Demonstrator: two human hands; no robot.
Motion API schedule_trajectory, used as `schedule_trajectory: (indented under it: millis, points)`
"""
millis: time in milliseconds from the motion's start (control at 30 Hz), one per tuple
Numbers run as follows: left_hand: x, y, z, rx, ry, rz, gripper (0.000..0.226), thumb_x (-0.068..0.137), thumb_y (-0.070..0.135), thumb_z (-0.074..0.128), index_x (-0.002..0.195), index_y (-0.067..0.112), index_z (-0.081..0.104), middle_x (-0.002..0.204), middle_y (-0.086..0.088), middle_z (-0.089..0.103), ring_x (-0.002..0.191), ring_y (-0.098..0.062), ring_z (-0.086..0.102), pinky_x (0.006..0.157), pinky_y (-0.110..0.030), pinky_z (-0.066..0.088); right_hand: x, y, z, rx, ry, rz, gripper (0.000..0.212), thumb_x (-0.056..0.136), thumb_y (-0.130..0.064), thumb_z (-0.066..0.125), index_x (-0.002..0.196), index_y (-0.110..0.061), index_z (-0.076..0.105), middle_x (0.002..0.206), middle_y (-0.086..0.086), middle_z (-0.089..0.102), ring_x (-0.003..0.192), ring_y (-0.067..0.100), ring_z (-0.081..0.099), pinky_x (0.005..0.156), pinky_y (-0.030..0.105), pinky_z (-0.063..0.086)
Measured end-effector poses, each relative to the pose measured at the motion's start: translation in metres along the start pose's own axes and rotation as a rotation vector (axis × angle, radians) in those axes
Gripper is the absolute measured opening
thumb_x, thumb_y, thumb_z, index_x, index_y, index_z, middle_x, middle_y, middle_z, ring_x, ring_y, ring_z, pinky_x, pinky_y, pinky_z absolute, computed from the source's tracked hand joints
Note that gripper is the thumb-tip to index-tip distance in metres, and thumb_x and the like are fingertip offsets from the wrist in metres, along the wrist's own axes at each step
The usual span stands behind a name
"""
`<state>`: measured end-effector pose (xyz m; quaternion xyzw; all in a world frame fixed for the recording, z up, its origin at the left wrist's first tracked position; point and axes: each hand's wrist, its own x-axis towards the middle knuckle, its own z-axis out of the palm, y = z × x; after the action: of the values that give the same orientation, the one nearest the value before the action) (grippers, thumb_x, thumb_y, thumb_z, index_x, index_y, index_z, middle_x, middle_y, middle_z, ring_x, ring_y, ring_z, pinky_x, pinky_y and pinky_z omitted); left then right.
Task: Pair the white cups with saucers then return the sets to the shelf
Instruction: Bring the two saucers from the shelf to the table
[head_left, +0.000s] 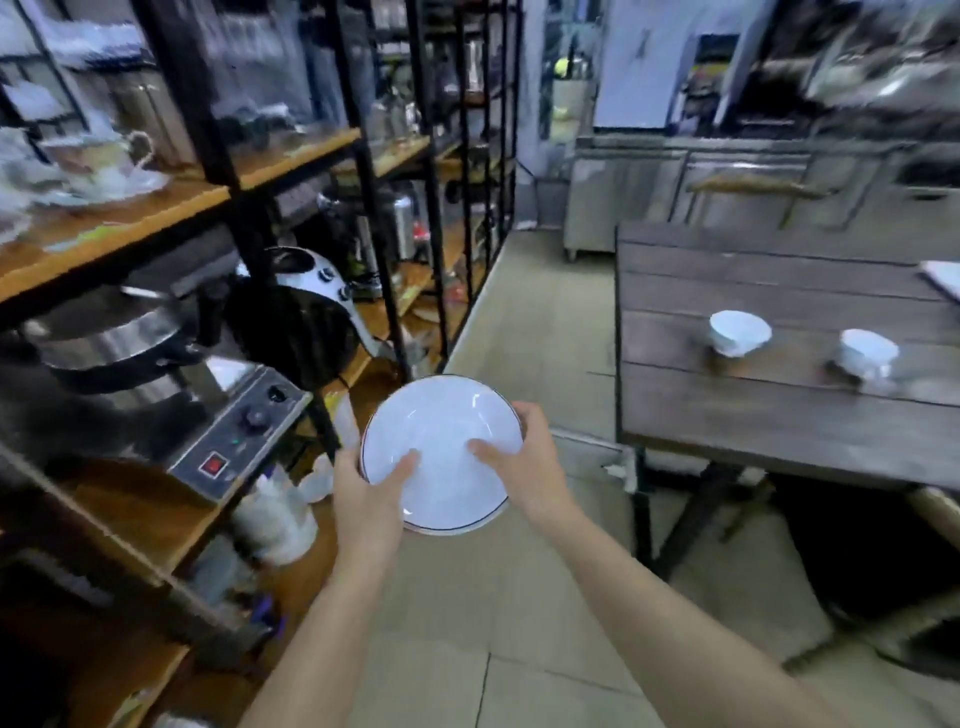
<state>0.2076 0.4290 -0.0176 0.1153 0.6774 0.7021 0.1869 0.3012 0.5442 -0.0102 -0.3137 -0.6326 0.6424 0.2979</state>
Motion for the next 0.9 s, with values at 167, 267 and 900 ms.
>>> schedule_trajectory:
  millis: [167, 267, 900]
  points:
    - [-0.007, -0.013, 0.129, 0.032, -0.175, -0.006, 0.024, 0.081, 0.008, 0.068, 0.093, 0.015, 0.048, 0.086, 0.001, 0.057, 0.076, -0.019, 0.055, 0.045, -0.016, 0.045, 0.02, 0.004, -0.119, -0.018, 0.234, -0.002, 0.044, 0.079, -0.006, 0.068, 0.113, -0.018, 0.043, 0.101, -0.011, 0.055, 0.091, 0.009, 0.057, 0.066, 0.011, 0.047]
    - [-0.013, -0.023, 0.207, 0.004, -0.283, -0.065, 0.022, 0.081, 0.009, 0.068, 0.089, 0.019, 0.05, 0.088, 0.001, 0.06, 0.077, -0.018, 0.057, 0.041, -0.017, 0.044, 0.038, 0.006, -0.191, -0.069, 0.345, 0.002, 0.042, 0.078, -0.009, 0.068, 0.112, -0.018, 0.045, 0.1, -0.012, 0.055, 0.099, 0.015, 0.057, 0.081, 0.027, 0.049]
    - [0.005, -0.086, 0.511, 0.224, -0.631, -0.321, 0.013, 0.085, 0.009, 0.062, 0.094, 0.016, 0.055, 0.09, 0.001, 0.061, 0.083, -0.023, 0.06, 0.061, -0.041, 0.058, 0.14, 0.082, -0.462, -0.172, 0.702, 0.178, 0.027, 0.084, -0.008, 0.058, 0.108, -0.017, 0.049, 0.096, -0.013, 0.056, 0.098, 0.018, 0.056, 0.085, 0.035, 0.048]
